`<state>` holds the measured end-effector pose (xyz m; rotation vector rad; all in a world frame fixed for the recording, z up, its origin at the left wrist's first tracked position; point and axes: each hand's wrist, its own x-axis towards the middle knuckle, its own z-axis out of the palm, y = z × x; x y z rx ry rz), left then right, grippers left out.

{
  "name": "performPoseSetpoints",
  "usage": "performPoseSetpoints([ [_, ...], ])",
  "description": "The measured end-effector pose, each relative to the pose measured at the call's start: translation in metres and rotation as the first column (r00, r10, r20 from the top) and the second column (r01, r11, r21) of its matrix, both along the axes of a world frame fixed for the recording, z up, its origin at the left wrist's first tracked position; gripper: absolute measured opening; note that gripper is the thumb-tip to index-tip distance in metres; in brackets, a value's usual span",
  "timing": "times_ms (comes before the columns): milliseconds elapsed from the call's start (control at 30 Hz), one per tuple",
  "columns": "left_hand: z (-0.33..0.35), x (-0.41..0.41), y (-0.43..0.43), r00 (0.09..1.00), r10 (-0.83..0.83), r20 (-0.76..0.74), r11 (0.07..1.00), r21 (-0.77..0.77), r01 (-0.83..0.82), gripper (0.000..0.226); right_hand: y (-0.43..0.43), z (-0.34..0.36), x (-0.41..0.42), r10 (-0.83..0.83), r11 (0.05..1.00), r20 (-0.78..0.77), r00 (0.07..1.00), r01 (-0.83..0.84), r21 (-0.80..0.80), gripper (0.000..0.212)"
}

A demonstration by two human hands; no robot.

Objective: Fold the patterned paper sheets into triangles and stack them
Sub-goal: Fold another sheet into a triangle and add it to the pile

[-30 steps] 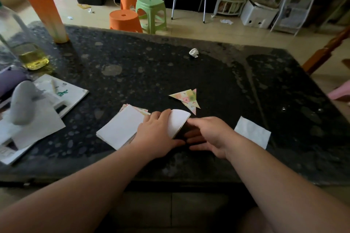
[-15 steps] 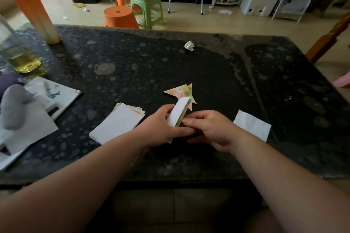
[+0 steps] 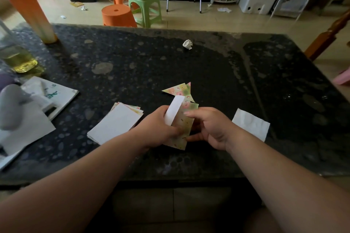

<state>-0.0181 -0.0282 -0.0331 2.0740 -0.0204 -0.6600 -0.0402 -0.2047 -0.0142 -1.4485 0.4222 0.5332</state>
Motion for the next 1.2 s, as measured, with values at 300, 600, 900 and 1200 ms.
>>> performPoseSetpoints([
  [300,-0.001,0.02,0.039,0.887,0.341,-0.31,0.922,-0.076,-0.381,0.039,-0.019,-0.002,0.006,0.055,0.851,-0.091,0.994,-0.095,-0.517,0.004],
  [600,0.032,0.032,0.113,0.975,0.218,0.051,0.874,0.434,-0.218,0.041,-0.016,0.0,0.014,0.093,0.777,-0.07,0.993,-0.117,-0.619,0.012],
  [900,0.051,0.022,0.092,0.884,0.001,0.467,0.814,0.513,-0.272,0.046,-0.017,0.006,0.012,0.012,0.877,-0.092,0.996,-0.054,-0.477,0.015],
  [1200,0.012,0.015,0.009,0.977,0.202,-0.069,0.96,-0.182,-0.211,0.047,-0.013,0.013,0.008,0.088,0.925,-0.012,0.996,-0.086,-0.37,0.011],
])
